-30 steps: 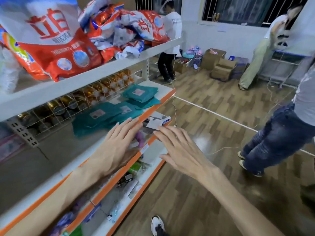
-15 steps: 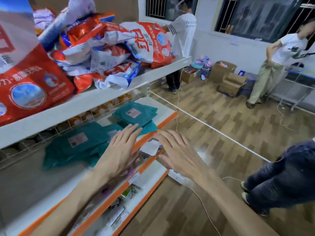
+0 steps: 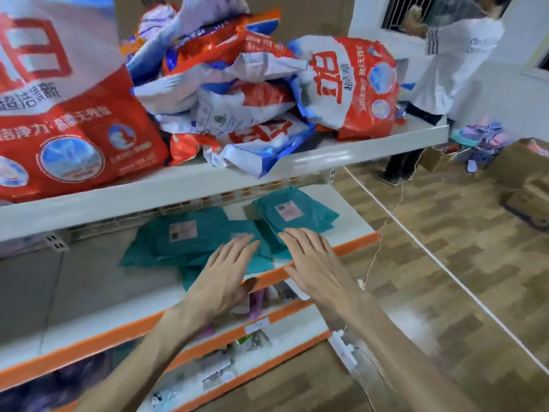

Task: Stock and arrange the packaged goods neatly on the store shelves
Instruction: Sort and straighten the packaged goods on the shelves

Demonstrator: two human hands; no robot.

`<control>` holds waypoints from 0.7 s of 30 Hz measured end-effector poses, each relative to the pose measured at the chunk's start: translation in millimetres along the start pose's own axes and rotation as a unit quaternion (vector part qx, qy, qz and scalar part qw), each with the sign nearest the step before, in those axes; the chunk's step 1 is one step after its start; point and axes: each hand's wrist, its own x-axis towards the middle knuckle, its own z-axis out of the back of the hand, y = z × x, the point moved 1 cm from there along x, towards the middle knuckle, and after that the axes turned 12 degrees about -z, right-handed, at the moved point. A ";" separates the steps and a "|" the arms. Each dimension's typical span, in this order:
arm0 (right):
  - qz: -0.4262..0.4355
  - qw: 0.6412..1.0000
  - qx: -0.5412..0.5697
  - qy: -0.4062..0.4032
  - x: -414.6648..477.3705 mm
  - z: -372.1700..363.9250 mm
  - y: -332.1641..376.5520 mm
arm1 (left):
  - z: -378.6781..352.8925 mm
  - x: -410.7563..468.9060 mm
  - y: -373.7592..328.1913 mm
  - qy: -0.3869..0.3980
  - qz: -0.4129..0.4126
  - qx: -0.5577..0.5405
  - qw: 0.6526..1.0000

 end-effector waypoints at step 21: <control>-0.040 0.989 0.045 0.134 136.1 -129.0 -50.7 | -66.3 65.9 83.4 0.041 0.340 0.003 0.940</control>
